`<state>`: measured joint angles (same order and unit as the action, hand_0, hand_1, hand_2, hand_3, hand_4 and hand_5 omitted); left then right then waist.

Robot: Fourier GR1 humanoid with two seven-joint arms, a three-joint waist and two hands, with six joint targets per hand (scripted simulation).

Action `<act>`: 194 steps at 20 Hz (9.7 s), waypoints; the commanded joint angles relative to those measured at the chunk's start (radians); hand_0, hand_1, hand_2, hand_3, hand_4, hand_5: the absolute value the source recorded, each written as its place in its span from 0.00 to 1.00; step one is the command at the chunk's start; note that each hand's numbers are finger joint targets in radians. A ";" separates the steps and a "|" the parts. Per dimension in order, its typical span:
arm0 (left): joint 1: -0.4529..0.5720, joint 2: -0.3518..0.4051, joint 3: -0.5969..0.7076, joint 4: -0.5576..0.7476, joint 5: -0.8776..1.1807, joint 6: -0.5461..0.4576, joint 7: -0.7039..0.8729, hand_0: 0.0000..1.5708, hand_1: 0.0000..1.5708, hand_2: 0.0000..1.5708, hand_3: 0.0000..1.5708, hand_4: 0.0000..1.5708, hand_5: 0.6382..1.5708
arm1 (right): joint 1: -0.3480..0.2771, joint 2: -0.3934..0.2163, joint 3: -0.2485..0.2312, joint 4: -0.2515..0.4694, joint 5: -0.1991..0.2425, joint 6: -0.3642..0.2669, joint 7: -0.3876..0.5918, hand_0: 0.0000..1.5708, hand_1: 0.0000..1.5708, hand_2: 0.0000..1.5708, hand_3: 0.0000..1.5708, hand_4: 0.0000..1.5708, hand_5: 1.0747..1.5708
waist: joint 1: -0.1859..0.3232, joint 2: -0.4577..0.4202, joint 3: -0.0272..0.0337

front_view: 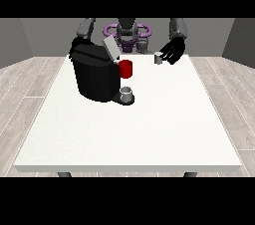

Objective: Insert the coffee pod into the coffee machine and close the lid

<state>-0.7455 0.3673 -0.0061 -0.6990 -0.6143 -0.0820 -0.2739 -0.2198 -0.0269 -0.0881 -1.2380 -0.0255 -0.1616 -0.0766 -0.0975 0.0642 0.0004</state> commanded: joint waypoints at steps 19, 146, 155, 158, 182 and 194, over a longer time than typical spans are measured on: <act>-0.311 0.100 0.160 0.053 0.035 -0.060 0.132 0.80 0.80 0.82 0.78 0.30 1.00 | -0.075 0.011 0.119 -0.143 0.010 0.051 0.074 0.00 0.00 0.00 0.00 0.33 1.00 | -0.195 0.104 -0.0007; 0.304 -0.327 0.324 -0.293 0.492 -0.262 0.096 0.00 0.00 0.00 0.00 0.07 1.00 | -0.037 -0.157 0.051 -0.216 -0.018 0.177 0.106 0.00 0.00 0.00 0.00 0.15 1.00 | 0.227 -0.226 -0.0003; 0.400 -0.342 0.267 -0.476 0.570 -0.232 0.156 0.00 0.00 0.00 0.00 0.00 1.00 | -0.137 -0.140 0.023 -0.132 -0.032 0.203 0.075 0.00 0.00 0.00 0.00 0.00 1.00 | 0.256 -0.136 -0.0002; 0.407 -0.345 0.238 -0.503 0.547 -0.198 0.119 0.00 0.00 0.00 0.00 0.00 1.00 | -0.174 -0.124 0.016 -0.089 -0.017 0.184 0.034 0.00 0.00 0.00 0.00 0.00 1.00 | 0.248 -0.062 -0.0002; 0.495 -0.292 0.181 -0.673 0.604 -0.107 0.179 0.00 0.00 0.00 0.00 0.00 1.00 | -0.408 -0.136 0.004 0.171 0.046 0.219 0.005 0.00 0.00 0.00 0.00 0.03 1.00 | 0.206 0.010 -0.0004; 0.472 -0.273 0.179 -0.663 0.632 -0.102 0.204 0.00 0.00 0.00 0.00 0.09 1.00 | -0.486 -0.098 0.026 0.218 0.073 0.205 0.005 0.00 0.00 0.00 0.00 0.00 1.00 | 0.223 0.021 -0.0005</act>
<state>-0.2670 0.0912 0.1793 -1.3748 0.0143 -0.1854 -0.0678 -0.6693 -0.1359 -0.0821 -1.0564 0.0260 0.0418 -0.0906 0.1179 0.0669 -0.0017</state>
